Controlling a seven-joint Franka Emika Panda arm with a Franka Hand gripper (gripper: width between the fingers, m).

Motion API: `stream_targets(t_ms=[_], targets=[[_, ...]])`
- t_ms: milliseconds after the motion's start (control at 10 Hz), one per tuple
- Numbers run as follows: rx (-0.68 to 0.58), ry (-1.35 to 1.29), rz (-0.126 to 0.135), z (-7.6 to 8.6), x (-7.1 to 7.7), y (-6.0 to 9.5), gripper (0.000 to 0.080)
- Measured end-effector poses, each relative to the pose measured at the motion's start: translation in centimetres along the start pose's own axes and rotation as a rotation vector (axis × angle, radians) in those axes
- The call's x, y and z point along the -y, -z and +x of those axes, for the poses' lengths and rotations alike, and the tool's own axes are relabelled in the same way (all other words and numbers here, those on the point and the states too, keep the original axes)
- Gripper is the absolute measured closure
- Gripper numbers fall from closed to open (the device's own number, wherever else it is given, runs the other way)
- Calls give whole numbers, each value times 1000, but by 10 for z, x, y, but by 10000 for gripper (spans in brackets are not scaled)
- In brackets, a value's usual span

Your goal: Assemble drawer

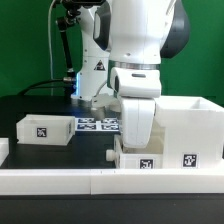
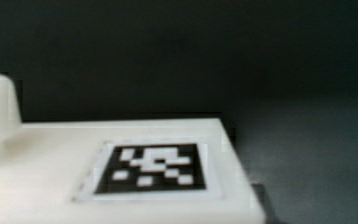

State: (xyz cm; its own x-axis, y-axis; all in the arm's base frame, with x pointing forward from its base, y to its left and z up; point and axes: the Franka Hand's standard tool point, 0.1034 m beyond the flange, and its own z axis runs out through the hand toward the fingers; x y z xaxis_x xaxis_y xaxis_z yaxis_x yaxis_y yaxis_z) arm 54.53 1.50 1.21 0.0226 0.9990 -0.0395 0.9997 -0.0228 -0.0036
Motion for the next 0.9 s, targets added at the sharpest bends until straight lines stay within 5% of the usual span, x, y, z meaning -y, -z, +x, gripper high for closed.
stream_targets(t_ms=[400, 500, 600, 800, 900], targets=[[0, -4, 1, -2, 0, -1, 758], [1, -5, 1, -3, 0, -1, 540], [1, -6, 1, -4, 0, -1, 540], [1, -12, -1, -7, -1, 0, 219], [1, -15, -4, -7, -2, 2, 219]])
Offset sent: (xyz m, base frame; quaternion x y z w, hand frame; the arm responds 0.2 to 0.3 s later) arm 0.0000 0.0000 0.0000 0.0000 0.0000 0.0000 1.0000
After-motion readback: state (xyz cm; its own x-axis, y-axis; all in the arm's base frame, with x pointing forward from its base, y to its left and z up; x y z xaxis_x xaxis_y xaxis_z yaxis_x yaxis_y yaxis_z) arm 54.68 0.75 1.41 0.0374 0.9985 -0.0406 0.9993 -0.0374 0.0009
